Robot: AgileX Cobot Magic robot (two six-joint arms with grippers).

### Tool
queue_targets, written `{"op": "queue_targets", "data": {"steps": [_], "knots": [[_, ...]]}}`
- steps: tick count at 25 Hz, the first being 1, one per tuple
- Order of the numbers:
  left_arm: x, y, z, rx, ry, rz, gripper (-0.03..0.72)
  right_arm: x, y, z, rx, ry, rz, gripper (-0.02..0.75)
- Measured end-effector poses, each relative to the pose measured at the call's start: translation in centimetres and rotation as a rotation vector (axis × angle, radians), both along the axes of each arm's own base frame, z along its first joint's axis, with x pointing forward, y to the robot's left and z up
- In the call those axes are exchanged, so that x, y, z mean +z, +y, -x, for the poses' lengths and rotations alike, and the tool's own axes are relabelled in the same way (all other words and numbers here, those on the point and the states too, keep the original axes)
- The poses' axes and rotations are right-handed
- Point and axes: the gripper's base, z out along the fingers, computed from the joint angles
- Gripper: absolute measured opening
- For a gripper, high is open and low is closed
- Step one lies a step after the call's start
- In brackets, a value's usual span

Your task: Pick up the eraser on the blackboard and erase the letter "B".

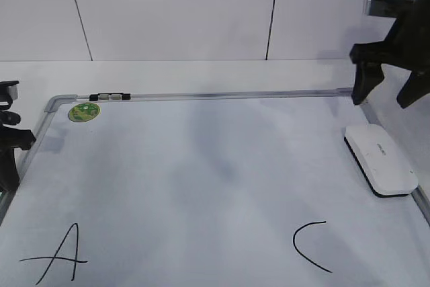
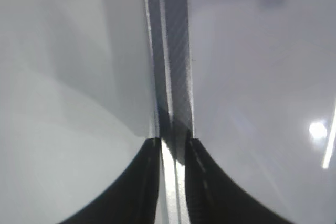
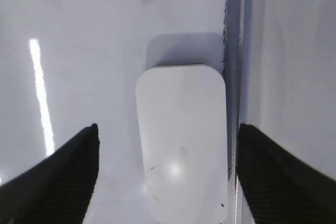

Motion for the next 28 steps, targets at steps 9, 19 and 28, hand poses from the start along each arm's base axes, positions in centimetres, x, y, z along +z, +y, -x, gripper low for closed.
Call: {"op": "queue_targets", "data": {"steps": [9, 19, 28], "knots": [[0.0, -0.1, 0.1, 0.005, 0.009, 0.010, 0.255, 5.0, 0.1, 2.1, -0.004, -0.124, -0.023, 0.596], [3.4, 0.2, 1.2, -0.020, -0.037, -0.016, 0.265, 9.9, 0.0, 4.8, -0.005, -0.252, -0.040, 0.595], [6.3, 0.4, 3.5, -0.061, 0.038, -0.038, 0.249, 14.1, -0.2, 11.2, -0.003, -0.366, -0.053, 0.590]]}}
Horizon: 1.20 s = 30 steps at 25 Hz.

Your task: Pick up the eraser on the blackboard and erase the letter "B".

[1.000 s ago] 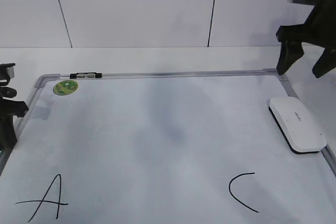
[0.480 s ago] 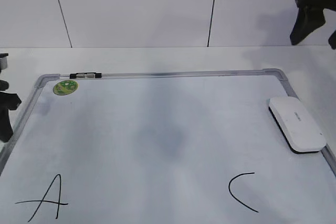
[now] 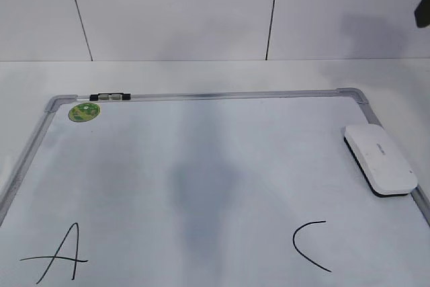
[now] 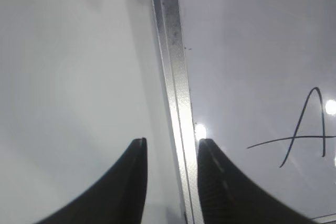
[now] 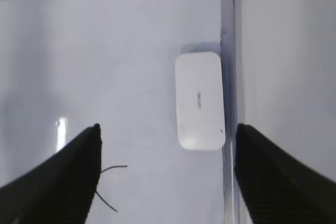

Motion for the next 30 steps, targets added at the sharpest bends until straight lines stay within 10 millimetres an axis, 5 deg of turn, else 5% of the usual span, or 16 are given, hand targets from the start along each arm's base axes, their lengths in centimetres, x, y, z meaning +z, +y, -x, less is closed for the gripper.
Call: {"op": "queue_targets", "data": {"steps": [2, 7, 8, 10, 21, 30], "knots": [[0.8, 0.0, 0.3, -0.001, -0.022, 0.000, 0.239, -0.1, -0.1, 1.1, 0.000, 0.002, 0.000, 0.589], [3.2, -0.1, 1.6, 0.005, -0.099, 0.017, 0.234, -0.6, -0.4, 8.5, 0.001, -0.024, -0.001, 0.589], [3.9, -0.1, 2.1, 0.005, -0.121, 0.017, 0.234, -0.4, -0.4, 8.7, 0.001, -0.033, -0.001, 0.589], [5.1, -0.1, 3.4, 0.005, -0.162, 0.020, 0.234, -0.9, -0.6, 12.4, 0.002, -0.067, -0.004, 0.589], [9.5, 0.1, 12.6, -0.004, -0.397, 0.005, 0.234, -0.6, -1.4, 25.7, -0.008, -0.431, 0.007, 0.588], [10.8, 0.0, 21.2, -0.001, -0.690, 0.017, 0.234, -1.9, -1.9, 30.1, -0.028, -0.569, 0.036, 0.588]]}}
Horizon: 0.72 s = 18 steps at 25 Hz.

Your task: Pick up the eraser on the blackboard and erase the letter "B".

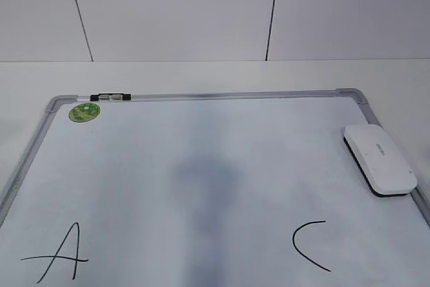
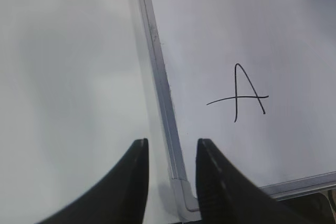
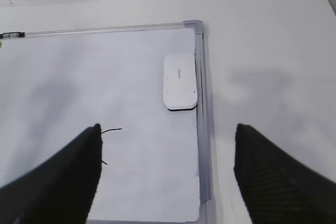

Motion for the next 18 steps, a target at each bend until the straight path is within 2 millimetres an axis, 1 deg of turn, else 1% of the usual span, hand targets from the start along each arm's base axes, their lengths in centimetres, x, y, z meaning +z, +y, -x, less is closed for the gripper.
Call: {"op": "queue_targets", "data": {"steps": [2, 6, 10, 12, 13, 14, 15, 18], "knots": [[-0.2, 0.0, 1.8, -0.004, -0.068, 0.002, 0.234, -0.1, 0.0, 0.1, 0.000, -0.002, 0.000, 0.588], [-1.4, 0.0, 4.8, -0.038, -0.158, -0.025, 0.234, -0.3, 0.0, 0.0, 0.000, 0.005, 0.000, 0.587], [-2.4, 0.0, 7.4, -0.049, -0.270, -0.036, 0.234, -1.8, 0.0, 0.3, 0.000, 0.014, 0.001, 0.587], [-2.8, 0.0, 8.6, -0.051, -0.328, -0.034, 0.234, -3.5, 0.0, 0.8, 0.000, 0.017, 0.001, 0.587], [-3.0, -0.1, 9.1, -0.052, -0.354, -0.031, 0.234, -3.6, 0.0, 0.8, 0.000, 0.017, 0.001, 0.587], [-3.2, -0.1, 9.5, -0.054, -0.380, -0.028, 0.234, -4.9, -0.1, 1.0, -0.002, 0.021, 0.006, 0.587], [-3.4, -0.1, 9.8, -0.055, -0.404, -0.025, 0.234, -5.7, -0.2, 1.3, -0.008, 0.006, 0.014, 0.587], [-4.1, -0.1, 9.9, -0.055, -0.427, -0.021, 0.234, -7.5, -0.5, 1.1, -0.036, -0.009, 0.042, 0.587]]}}
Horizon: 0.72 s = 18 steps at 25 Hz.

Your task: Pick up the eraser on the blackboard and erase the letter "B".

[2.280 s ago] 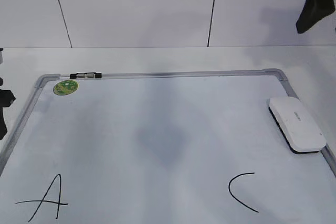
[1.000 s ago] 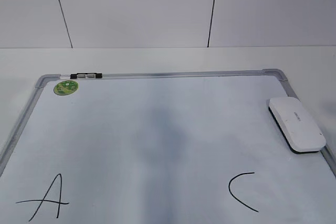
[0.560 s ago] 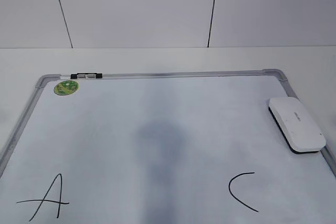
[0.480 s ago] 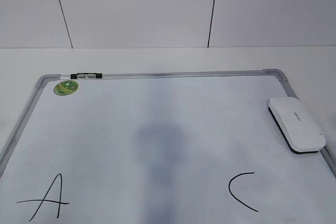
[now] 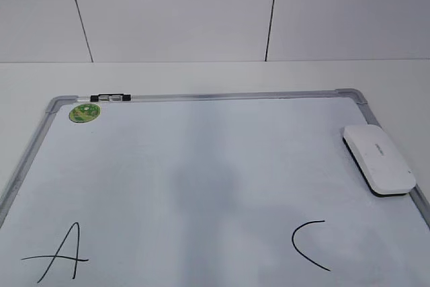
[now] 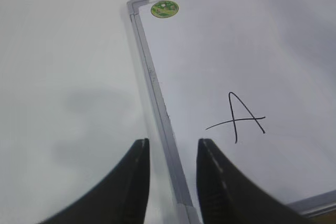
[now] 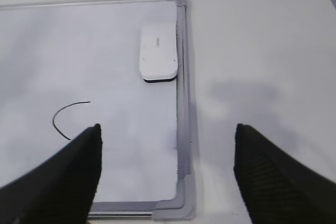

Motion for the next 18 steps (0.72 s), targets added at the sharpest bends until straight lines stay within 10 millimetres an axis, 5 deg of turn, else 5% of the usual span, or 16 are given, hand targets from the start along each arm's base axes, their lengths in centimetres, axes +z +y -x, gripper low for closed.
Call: {"op": "queue_targets", "data": {"steps": [6, 18], "knots": [[-0.6, 0.0, -0.7, 0.008, -0.016, 0.003, 0.234, -3.1, -0.5, -1.9, -0.040, 0.070, 0.059, 0.587], [-0.6, 0.0, -0.7, 0.008, -0.019, 0.004, 0.234, -3.1, -0.5, -2.1, -0.042, 0.059, 0.062, 0.587]]}}
